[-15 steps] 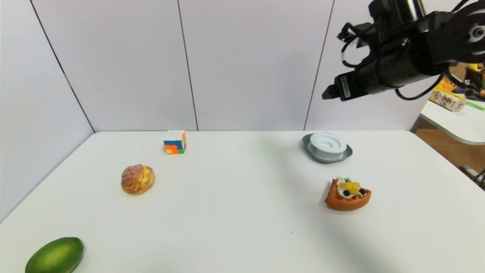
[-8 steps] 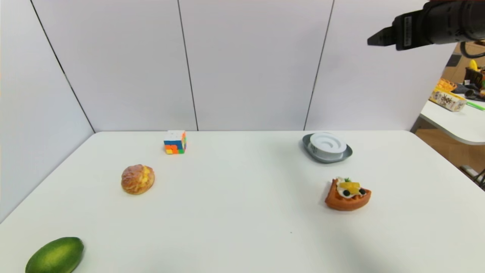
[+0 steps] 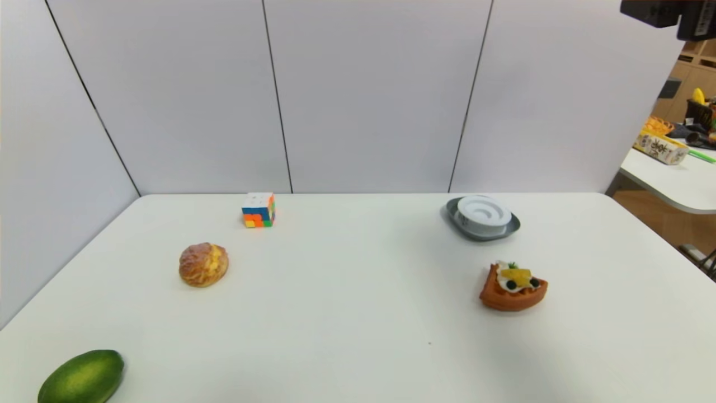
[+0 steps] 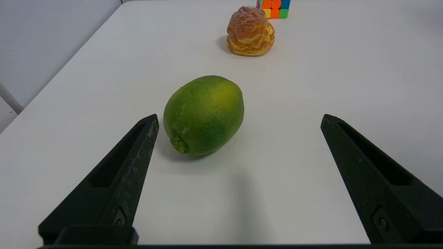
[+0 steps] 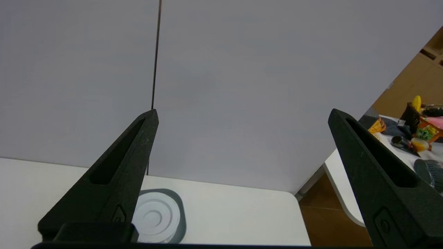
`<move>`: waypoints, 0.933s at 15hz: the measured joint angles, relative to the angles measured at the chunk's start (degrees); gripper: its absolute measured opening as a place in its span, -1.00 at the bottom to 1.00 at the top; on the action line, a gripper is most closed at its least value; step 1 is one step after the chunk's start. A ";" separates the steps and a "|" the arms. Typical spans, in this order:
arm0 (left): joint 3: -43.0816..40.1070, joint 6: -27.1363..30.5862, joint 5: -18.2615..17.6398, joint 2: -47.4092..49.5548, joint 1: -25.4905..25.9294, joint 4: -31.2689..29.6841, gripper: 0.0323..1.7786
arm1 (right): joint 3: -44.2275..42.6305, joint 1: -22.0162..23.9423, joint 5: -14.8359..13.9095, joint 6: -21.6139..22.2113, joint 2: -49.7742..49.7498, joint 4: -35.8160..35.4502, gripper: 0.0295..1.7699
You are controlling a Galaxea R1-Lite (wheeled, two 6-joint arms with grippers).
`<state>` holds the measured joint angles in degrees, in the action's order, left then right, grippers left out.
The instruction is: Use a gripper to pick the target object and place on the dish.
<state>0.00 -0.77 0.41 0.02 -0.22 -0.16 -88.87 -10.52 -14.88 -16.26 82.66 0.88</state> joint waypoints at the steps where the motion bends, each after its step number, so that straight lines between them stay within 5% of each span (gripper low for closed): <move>1: 0.00 0.00 0.00 0.00 0.00 0.00 0.90 | 2.73 0.60 1.52 -0.10 -2.65 -0.63 0.91; 10: 0.00 0.02 0.00 0.00 0.00 0.00 0.90 | 31.90 4.40 5.18 -0.46 -33.35 -1.84 0.92; 14: 0.00 0.02 0.00 0.00 0.00 0.00 0.90 | 46.70 6.45 9.41 -2.45 -49.18 -1.76 0.92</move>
<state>0.00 -0.74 0.41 0.02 -0.22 -0.16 -42.17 -4.07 -5.47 -18.71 33.49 -0.88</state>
